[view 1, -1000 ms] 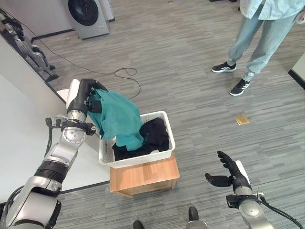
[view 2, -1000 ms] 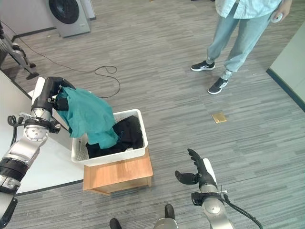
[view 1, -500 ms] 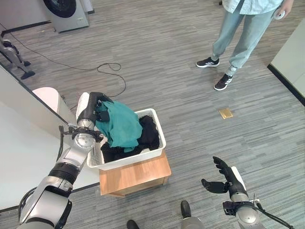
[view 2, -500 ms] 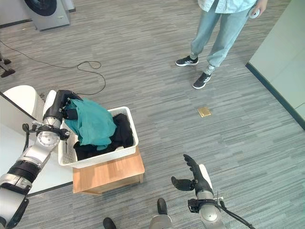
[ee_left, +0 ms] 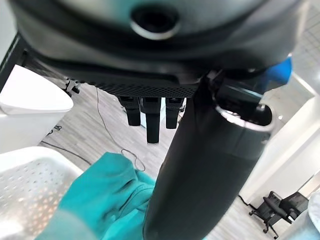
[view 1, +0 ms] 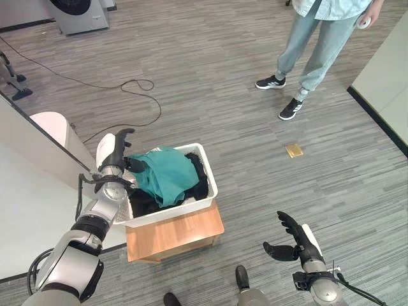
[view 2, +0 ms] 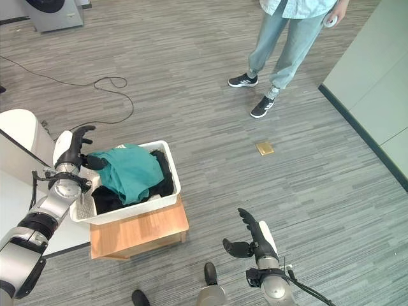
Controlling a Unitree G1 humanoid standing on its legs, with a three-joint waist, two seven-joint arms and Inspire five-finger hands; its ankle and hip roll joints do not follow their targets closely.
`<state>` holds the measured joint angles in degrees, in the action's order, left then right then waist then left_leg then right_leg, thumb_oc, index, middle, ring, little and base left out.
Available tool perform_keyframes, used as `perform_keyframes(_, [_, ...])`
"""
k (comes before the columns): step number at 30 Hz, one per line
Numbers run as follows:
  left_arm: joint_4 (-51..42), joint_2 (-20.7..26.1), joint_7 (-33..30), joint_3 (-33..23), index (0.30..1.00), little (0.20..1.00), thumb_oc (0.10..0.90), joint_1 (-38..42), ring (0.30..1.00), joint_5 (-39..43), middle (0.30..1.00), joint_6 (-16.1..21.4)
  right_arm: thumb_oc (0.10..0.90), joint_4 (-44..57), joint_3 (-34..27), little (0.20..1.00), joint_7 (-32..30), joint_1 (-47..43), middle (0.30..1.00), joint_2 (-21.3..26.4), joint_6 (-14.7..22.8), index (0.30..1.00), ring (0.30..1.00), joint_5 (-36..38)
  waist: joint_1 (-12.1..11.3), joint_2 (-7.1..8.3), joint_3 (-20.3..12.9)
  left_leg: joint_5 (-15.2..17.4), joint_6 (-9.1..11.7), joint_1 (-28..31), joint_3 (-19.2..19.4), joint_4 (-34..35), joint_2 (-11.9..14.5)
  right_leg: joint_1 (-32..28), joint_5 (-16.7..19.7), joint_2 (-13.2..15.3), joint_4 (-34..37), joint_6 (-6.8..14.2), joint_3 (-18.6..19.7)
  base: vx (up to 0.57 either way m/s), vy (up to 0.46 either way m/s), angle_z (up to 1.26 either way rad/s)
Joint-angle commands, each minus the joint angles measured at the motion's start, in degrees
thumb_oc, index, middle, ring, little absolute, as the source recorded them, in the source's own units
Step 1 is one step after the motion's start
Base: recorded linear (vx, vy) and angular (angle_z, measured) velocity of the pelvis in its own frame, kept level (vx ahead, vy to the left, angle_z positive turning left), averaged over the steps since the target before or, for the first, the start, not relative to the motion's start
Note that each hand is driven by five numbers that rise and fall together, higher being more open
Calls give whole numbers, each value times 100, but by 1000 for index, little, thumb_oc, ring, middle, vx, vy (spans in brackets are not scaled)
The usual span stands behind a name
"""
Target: Pick up bed clothes into laundry basket.
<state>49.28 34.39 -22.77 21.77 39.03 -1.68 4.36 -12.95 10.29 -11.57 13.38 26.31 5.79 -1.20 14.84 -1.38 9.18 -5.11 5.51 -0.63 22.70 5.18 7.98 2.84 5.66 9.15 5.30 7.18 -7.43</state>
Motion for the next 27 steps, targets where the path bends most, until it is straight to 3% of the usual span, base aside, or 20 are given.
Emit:
perform_keyframes(1, [-348, 384, -644, -139, 900, 900, 800, 1444, 900, -430, 900, 336, 800, 355, -325, 900, -186, -189, 900, 296, 597, 900, 900, 54, -109, -23, -296, 688, -102, 276, -209, -18, -21, -326, -434, 340, -30, 550, -477, 3, -5, 4])
perform_keyframes(6, [-1524, 678, -940, -280, 900, 900, 800, 1305, 900, -926, 900, 341, 800, 390, -498, 900, -208, -151, 900, 352, 641, 900, 900, 39, -261, 8, -395, 714, -124, 329, -336, -18, -65, -476, -442, 365, -30, 559, -598, -4, -2, 5])
perform_keyframes(9, [-2681, 838, -1020, -768, 900, 900, 800, 838, 900, -967, 900, 468, 800, 406, -700, 900, -255, -103, 900, 337, 625, 900, 900, -9, -417, 40, -458, 722, -142, 310, -471, -18, -109, -547, -425, 398, -30, 561, -687, -37, 3, 11])
perform_keyframes(11, [-3692, 822, -859, -1302, 900, 900, 800, 319, 900, -639, 900, 776, 800, 393, -946, 900, -299, -48, 900, 269, 535, 900, 900, -110, -599, 71, -510, 756, -148, 312, -631, -18, -147, -678, -477, 422, -39, 559, -803, -18, 1, 12])
perform_keyframes(15, [-4589, 848, -807, -1809, 900, 900, 800, -176, 900, -440, 900, 1038, 800, 450, -1198, 900, -294, 23, 900, 257, 449, 900, 900, -190, -757, 94, -611, 704, -158, 244, -847, -18, -201, -775, -499, 441, -56, 513, -990, -15, -19, 37])
perform_keyframes(20, [-6159, 679, -655, -2718, 900, 900, 800, -1164, 900, 387, 900, 1737, 800, 614, -1580, 900, -382, 33, 900, 200, 296, 900, 900, -448, -1100, 187, -783, 691, -175, 210, -1143, -18, -266, -926, -538, 481, -56, 488, -1298, -14, -19, 41])
perform_keyframes(25, [-6958, 561, -513, -3145, 900, 900, 800, -1733, 900, 847, 900, 2024, 800, 894, -1848, 900, -674, -202, 900, 371, 167, 900, 900, -973, -1265, 182, -789, 679, -229, 210, -1295, -18, -308, -921, -574, 458, -228, 456, -1305, -34, 6, 27])
perform_keyframes(27, [-7327, 470, -531, -3148, 900, 900, 800, -1868, 900, 1021, 900, 2123, 800, 1053, -1664, 900, -992, -636, 900, 291, -50, 900, 900, -1529, -1404, 159, -708, 661, -253, 258, -1380, -18, -302, -902, -729, 422, -527, 402, -1244, -26, -4, 5])
